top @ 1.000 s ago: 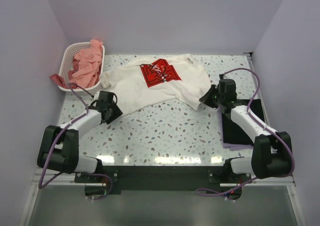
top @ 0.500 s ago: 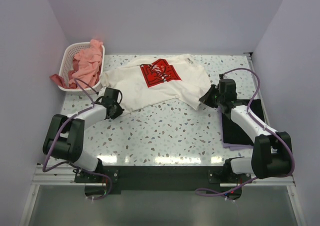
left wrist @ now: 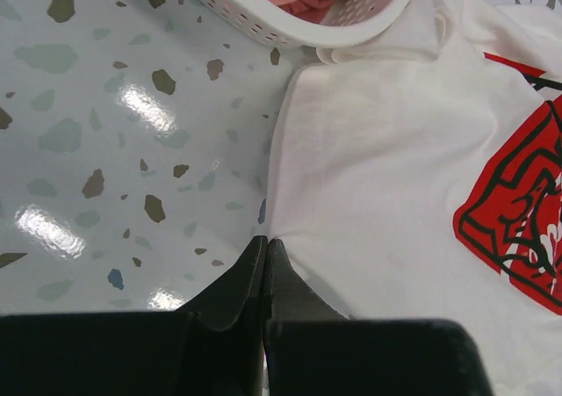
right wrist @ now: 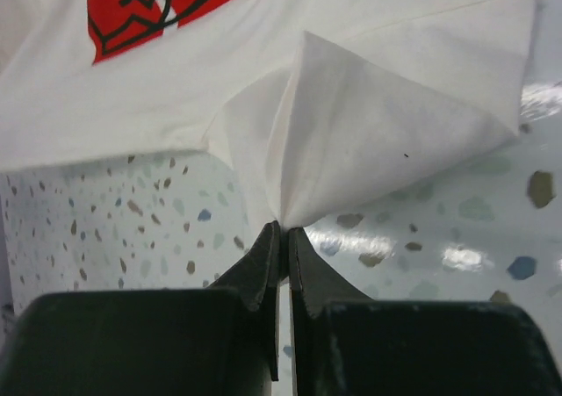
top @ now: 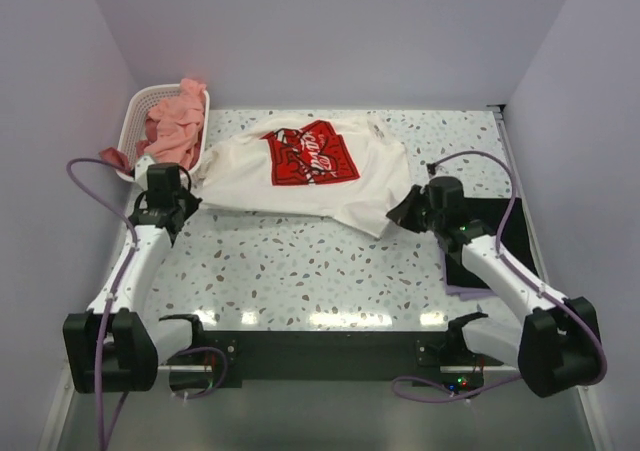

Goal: Fold and stack the t-shirts
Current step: Flatten the tshirt out

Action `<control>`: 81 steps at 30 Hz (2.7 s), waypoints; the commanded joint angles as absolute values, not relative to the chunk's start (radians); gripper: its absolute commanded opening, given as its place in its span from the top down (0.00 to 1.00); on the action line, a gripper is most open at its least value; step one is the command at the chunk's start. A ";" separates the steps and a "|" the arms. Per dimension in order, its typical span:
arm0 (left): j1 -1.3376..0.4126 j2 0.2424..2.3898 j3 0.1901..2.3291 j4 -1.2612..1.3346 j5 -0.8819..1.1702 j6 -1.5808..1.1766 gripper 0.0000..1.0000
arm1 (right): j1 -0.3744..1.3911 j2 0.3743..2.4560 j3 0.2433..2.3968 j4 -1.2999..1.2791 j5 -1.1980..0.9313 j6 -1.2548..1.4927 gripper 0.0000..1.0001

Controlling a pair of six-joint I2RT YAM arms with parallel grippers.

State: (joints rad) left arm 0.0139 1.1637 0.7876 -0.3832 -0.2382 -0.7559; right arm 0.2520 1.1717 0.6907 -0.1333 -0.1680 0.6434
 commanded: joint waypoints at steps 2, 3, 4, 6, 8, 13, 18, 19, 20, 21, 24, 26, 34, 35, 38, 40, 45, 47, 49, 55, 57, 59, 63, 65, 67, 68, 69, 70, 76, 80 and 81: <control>0.078 1.091 0.782 -0.440 -0.222 -0.663 1.00 | 0.478 1.066 0.539 -0.101 -0.075 0.751 1.00; 0.086 1.086 0.782 -0.448 -0.216 -0.655 1.00 | 0.568 1.022 0.507 -0.092 -0.054 0.800 1.00; 0.095 1.083 0.784 -0.449 -0.212 -0.649 1.00 | 0.613 1.000 0.452 -0.089 -0.031 0.820 1.00; 0.127 1.081 0.784 -0.451 -0.187 -0.626 1.00 | 0.721 0.935 0.405 -0.101 0.029 0.866 1.00; 0.152 1.085 0.787 -0.448 -0.163 -0.614 1.00 | 0.774 0.911 0.385 -0.121 0.043 0.880 0.99; 0.175 1.111 0.790 -0.416 -0.109 -0.606 1.00 | 0.844 0.890 0.506 -0.334 0.210 0.847 0.53; 0.178 1.135 0.804 -0.407 -0.074 -0.607 1.00 | 0.749 0.960 0.600 -0.417 0.348 0.752 0.32; 0.178 1.134 0.805 -0.405 -0.066 -0.606 1.00 | 0.709 1.004 0.601 -0.410 0.292 0.738 0.32; 0.178 1.134 0.807 -0.402 -0.063 -0.601 1.00 | 0.624 1.023 0.598 -0.394 0.258 0.726 0.32; 0.178 1.135 0.810 -0.402 -0.058 -0.603 1.00 | 0.586 1.043 0.594 -0.374 0.232 0.703 0.32; 0.179 1.141 0.811 -0.400 -0.041 -0.598 1.00 | 0.531 1.124 0.609 -0.321 0.227 0.687 0.32; 0.178 1.143 0.811 -0.399 -0.028 -0.598 1.00 | 0.512 1.185 0.621 -0.310 0.242 0.686 0.33; 0.179 1.146 0.805 -0.393 -0.005 -0.594 1.00 | 0.439 1.236 0.594 -0.213 0.256 0.718 0.34; 0.178 1.144 0.802 -0.388 -0.005 -0.592 1.00 | 0.430 1.238 0.591 -0.203 0.256 0.730 0.34; 0.178 1.150 0.799 -0.382 0.025 -0.592 1.00 | 0.401 1.256 0.574 -0.147 0.244 0.761 0.35; 0.178 1.152 0.798 -0.380 0.031 -0.592 1.00 | 0.391 1.285 0.568 -0.101 0.215 0.776 0.36; 0.179 1.152 0.793 -0.374 0.038 -0.592 1.00 | 0.385 1.336 0.552 -0.035 0.183 0.827 0.43; 0.179 1.149 0.788 -0.374 0.040 -0.592 1.00 | 0.384 1.351 0.546 -0.020 0.169 0.839 0.49; 0.179 1.147 0.785 -0.374 0.037 -0.591 1.00 | 0.382 1.358 0.543 -0.014 0.152 0.845 0.55; 0.178 1.132 0.779 -0.388 0.029 -0.581 1.00 | 0.373 1.335 0.554 -0.041 0.146 0.847 0.89; 0.178 1.117 0.781 -0.387 0.026 -0.580 1.00 | 0.371 1.289 0.580 -0.083 0.149 0.835 0.98; 0.178 1.102 0.781 -0.382 0.032 -0.581 1.00 | 0.365 1.243 0.626 -0.124 0.161 0.815 1.00; 0.178 1.068 0.816 -0.393 0.060 -0.586 1.00 | 0.351 1.109 0.741 -0.280 0.208 0.775 1.00; 0.178 1.036 0.857 -0.411 0.080 -0.587 1.00 | 0.339 1.028 0.813 -0.327 0.222 0.756 1.00; 0.178 1.008 0.890 -0.428 0.095 -0.595 1.00 | 0.328 0.967 0.863 -0.386 0.229 0.744 1.00; 0.178 0.982 0.928 -0.440 0.097 -0.598 1.00 | 0.327 0.950 0.921 -0.411 0.232 0.732 1.00; 0.178 0.968 0.949 -0.449 0.101 -0.600 1.00 | 0.327 0.936 0.949 -0.452 0.235 0.729 1.00; 0.178 0.956 1.000 -0.474 0.106 -0.603 1.00 | 0.322 0.907 0.978 -0.474 0.242 0.721 1.00; 0.178 0.861 1.259 -0.629 0.072 -0.615 1.00 | 0.324 0.822 1.251 -0.646 0.285 0.684 1.00; 0.178 0.815 1.411 -0.713 0.060 -0.633 1.00 | 0.322 0.799 1.507 -0.782 0.314 0.655 1.00; 0.178 0.812 1.436 -0.738 0.060 -0.644 1.00 | 0.324 0.799 1.547 -0.801 0.314 0.650 1.00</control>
State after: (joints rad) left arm 0.1699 0.8360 1.3365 -0.6395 0.0738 -0.6178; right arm 0.3279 0.8291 1.3941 -0.6910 0.2592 0.6960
